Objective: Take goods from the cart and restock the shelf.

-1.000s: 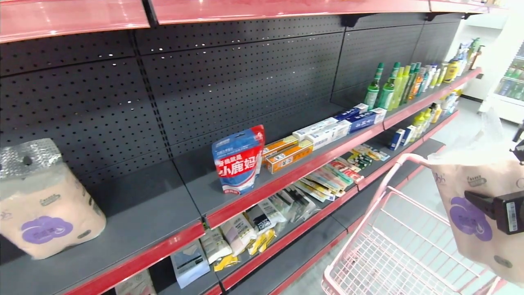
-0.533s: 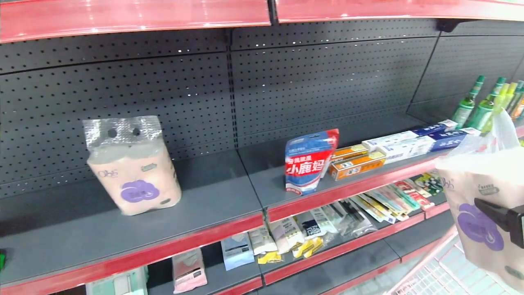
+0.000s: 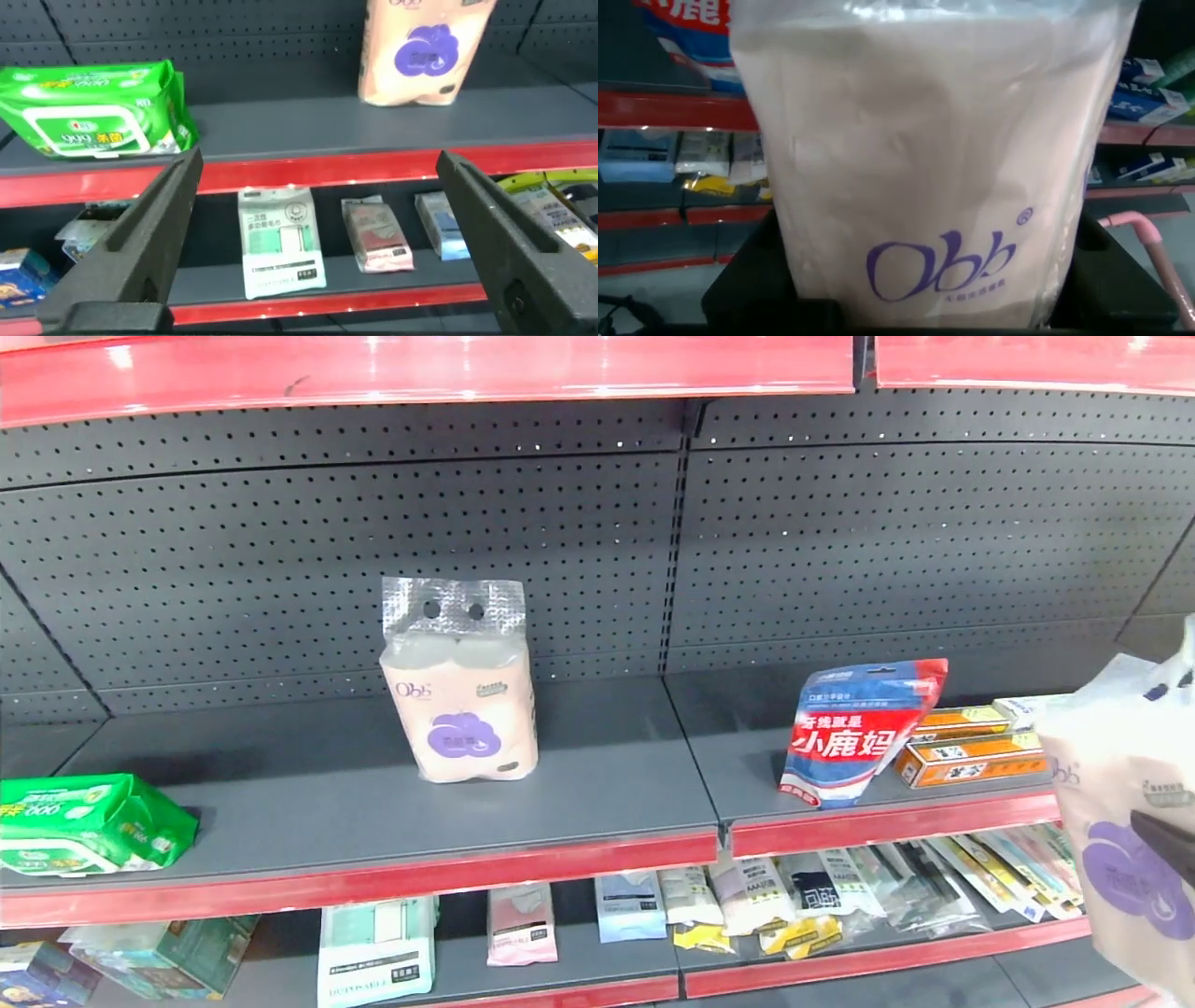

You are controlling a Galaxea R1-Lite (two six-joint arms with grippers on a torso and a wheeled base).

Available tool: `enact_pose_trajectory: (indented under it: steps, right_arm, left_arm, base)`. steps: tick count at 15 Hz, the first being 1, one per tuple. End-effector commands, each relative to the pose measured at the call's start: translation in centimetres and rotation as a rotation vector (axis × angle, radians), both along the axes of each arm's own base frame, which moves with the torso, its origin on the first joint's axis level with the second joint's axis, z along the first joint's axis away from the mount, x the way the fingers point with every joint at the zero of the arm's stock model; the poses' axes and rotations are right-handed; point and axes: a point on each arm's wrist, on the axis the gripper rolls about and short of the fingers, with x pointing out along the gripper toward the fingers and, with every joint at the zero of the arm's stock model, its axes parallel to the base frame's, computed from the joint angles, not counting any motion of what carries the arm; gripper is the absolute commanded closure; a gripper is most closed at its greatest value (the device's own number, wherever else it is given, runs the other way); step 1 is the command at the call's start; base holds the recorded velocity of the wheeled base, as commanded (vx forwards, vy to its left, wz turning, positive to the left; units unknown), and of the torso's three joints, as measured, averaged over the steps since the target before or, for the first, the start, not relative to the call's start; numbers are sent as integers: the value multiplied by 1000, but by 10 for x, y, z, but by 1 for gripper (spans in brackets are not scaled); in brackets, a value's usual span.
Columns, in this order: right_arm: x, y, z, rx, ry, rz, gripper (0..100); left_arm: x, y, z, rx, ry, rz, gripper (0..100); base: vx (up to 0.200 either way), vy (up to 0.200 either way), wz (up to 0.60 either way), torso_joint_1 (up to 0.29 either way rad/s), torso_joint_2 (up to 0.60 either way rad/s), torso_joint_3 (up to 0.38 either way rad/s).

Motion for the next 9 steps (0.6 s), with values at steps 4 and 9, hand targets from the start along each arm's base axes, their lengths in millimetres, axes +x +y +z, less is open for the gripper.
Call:
enact_pose_trajectory:
  steps: [4,9]
  right_arm:
    - [-44,-4,-15,8,-110,-9,100]
    - [-49,-1,-14,42,-145,97,100]
  left_arm:
    - [0,0,0,0,1,0,0]
    - [0,0,0,0,1,1,0]
  base:
    - [0,0,0,0,0,0]
    - [0,0,0,0,0,0]
